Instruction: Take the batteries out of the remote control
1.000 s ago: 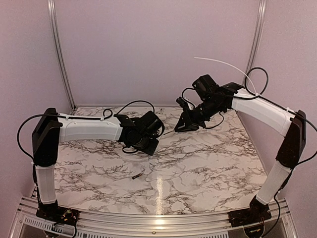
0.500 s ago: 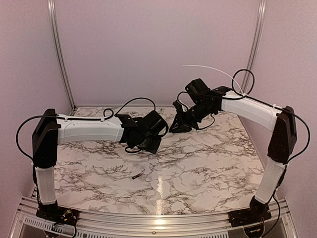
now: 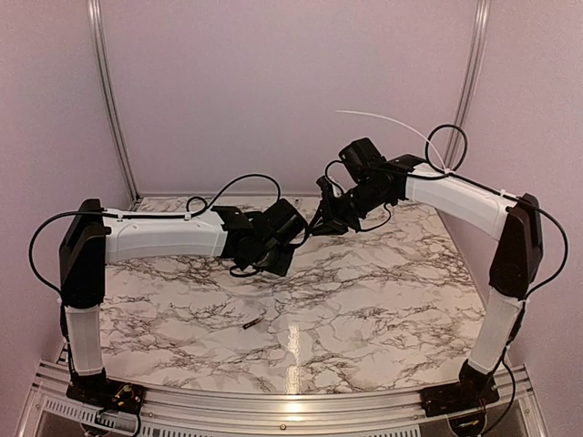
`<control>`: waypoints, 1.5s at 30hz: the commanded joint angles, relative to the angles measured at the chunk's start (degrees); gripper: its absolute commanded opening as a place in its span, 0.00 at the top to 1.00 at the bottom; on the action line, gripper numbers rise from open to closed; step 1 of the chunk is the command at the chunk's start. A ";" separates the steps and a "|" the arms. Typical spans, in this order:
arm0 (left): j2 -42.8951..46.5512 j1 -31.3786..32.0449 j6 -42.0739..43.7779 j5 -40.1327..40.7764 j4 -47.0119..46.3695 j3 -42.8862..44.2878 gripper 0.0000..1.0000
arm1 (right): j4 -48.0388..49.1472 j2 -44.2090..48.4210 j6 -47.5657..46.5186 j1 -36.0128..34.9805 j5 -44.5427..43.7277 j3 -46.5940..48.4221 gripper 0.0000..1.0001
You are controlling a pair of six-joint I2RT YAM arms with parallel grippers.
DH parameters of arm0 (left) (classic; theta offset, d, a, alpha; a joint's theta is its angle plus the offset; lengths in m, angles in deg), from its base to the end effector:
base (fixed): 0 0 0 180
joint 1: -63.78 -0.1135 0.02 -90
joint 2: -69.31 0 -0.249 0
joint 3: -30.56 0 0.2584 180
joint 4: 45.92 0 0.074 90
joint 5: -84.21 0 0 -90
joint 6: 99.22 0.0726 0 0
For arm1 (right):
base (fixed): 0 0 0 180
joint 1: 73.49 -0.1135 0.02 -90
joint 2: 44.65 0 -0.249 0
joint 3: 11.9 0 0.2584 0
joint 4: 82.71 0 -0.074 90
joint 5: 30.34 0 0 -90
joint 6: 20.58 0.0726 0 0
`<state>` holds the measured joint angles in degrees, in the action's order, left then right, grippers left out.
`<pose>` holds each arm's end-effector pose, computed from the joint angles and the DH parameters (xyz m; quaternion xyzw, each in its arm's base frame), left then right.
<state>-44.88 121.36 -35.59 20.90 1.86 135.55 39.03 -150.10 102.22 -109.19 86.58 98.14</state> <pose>0.2703 -0.3647 0.1829 0.1878 0.9161 -0.0204 0.3536 0.3268 0.2753 0.2624 -0.0959 0.9219 0.3535 0.1261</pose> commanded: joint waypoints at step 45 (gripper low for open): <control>-2.00 0.43 -2.36 2.19 2.90 3.92 0.71 | -5.94 -5.81 0.63 0.23 -5.45 8.13 1.00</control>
<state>-46.17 121.51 -37.47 21.14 4.28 137.06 36.49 -153.88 102.40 -109.19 84.13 103.87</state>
